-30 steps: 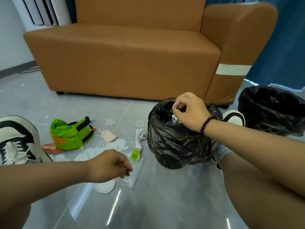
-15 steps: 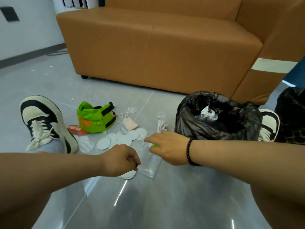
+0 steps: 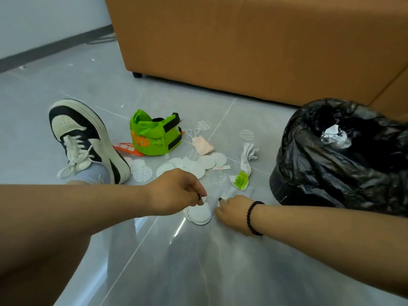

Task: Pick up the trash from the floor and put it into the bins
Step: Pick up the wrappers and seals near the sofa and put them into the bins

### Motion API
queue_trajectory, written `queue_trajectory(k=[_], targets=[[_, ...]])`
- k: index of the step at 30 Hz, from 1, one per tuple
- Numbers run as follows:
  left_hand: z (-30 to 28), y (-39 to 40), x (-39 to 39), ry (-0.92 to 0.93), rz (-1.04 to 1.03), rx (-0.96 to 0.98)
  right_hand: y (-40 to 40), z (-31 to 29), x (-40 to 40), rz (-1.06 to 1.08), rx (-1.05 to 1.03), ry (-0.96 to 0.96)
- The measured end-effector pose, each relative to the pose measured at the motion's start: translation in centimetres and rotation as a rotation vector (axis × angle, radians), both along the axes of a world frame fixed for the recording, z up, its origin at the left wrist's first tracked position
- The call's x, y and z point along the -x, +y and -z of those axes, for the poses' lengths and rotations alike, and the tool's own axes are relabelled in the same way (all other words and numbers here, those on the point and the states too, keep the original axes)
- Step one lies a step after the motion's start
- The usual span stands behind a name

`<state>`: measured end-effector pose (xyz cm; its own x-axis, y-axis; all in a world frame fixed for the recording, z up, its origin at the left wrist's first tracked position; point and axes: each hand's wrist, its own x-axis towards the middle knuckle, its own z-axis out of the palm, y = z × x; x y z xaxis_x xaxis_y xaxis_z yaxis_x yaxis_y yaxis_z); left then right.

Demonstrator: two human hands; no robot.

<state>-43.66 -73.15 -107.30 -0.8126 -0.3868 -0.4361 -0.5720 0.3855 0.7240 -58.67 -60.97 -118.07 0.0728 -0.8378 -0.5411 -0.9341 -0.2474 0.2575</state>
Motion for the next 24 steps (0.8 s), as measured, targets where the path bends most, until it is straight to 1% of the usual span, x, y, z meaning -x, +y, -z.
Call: queue_trajectory(k=[2,4,7,9,11,14,17,21,22,24], targets=[[0.0,0.0,-0.2,-0.006,0.005,-0.002,0.0,-0.2,0.3,0.001,0.004,-0.001],[0.0,0.1,-0.3,-0.013,0.009,0.004,-0.2,-1.0,0.7,0.059,0.000,-0.030],[-0.3,0.2,-0.2,-0.011,0.001,0.035,-0.4,-3.4,0.8,0.194,0.053,-0.100],[-0.9,0.5,-0.1,-0.003,-0.001,0.070,-0.2,-5.7,0.9,0.339,0.116,-0.189],[-1.5,0.6,-0.1,0.010,0.003,0.122,0.2,-8.4,1.0,0.492,0.183,-0.325],[-3.1,1.3,0.2,0.031,-0.030,0.156,1.4,-13.4,1.0,0.629,0.324,-0.579],[-5.7,2.6,0.6,0.083,-0.122,0.061,3.4,-18.6,0.7,0.799,0.447,-0.925],[-10.0,4.4,0.7,0.244,-0.151,-0.061,7.3,-24.4,0.3,0.958,0.568,-1.311],[-11.2,4.9,0.5,0.270,-0.151,-0.095,8.4,-25.4,0.2,0.989,0.594,-1.393],[-13.3,6.1,0.2,0.309,-0.124,-0.188,10.4,-26.9,0.0,1.028,0.651,-1.500]])
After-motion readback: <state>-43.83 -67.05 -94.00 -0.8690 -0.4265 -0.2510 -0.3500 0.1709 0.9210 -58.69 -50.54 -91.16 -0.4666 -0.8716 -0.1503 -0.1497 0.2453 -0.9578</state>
